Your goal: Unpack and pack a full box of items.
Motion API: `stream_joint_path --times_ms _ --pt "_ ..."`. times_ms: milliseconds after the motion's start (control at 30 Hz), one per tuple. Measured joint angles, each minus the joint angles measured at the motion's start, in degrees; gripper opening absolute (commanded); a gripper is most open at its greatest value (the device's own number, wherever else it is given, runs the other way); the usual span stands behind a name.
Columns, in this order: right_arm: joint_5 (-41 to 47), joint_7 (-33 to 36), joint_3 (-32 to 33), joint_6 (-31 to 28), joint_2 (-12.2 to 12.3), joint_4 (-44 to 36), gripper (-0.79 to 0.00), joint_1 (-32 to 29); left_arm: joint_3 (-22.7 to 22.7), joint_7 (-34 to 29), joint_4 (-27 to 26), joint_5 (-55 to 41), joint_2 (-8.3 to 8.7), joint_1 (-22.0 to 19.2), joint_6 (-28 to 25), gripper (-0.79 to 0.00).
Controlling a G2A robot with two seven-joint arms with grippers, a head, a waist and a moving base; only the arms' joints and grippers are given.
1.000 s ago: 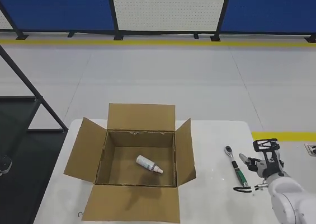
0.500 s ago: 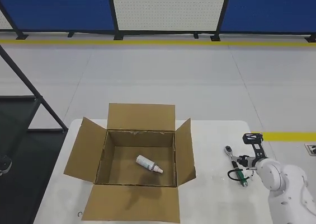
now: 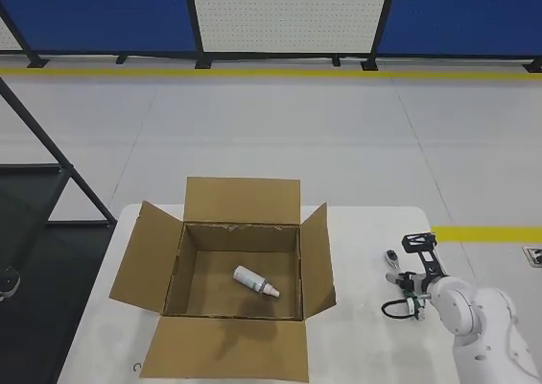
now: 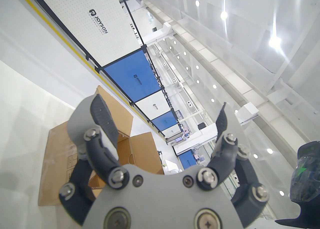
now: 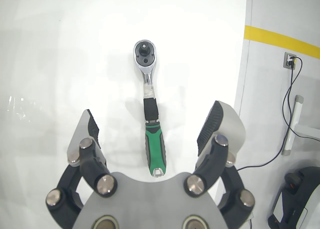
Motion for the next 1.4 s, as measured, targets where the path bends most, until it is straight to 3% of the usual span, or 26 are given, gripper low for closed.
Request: stream_joint_path --times_ms 67,133,300,433,600,767,1167,1400 --pt "0.5 0.6 -0.2 0.1 0.1 1.0 -0.179 0.4 0.0 0.0 0.0 0.0 0.00 0.0 0.0 0.000" --pt "0.8 0.8 -0.4 0.2 0.1 2.2 -0.237 1.0 0.0 0.0 0.0 0.0 0.00 0.0 0.0 0.000" --pt "1.3 0.4 -1.3 0.3 0.3 4.3 -0.219 1.9 0.0 0.0 0.0 0.0 0.00 0.0 0.0 0.000" --pt "2.0 0.2 -1.6 0.5 0.4 6.8 -0.286 3.1 0.0 0.0 0.0 0.0 0.00 0.0 0.0 0.000" --pt "2.6 -1.1 -2.0 0.5 0.6 10.3 -0.308 4.9 0.0 0.0 0.0 0.0 0.00 0.0 0.0 0.000" --pt "3.1 -1.7 -2.5 0.2 0.8 13.6 -0.413 6.9 0.0 0.0 0.0 0.0 0.00 0.0 0.0 0.000" --pt "3.6 -2.1 -3.7 -0.1 1.3 14.9 -0.499 7.4 0.0 0.0 0.0 0.0 0.00 0.0 0.0 0.000" --pt "4.2 -1.9 -4.0 -0.5 1.7 14.5 -0.502 6.7 0.0 0.0 0.0 0.0 0.00 0.0 0.0 0.000"
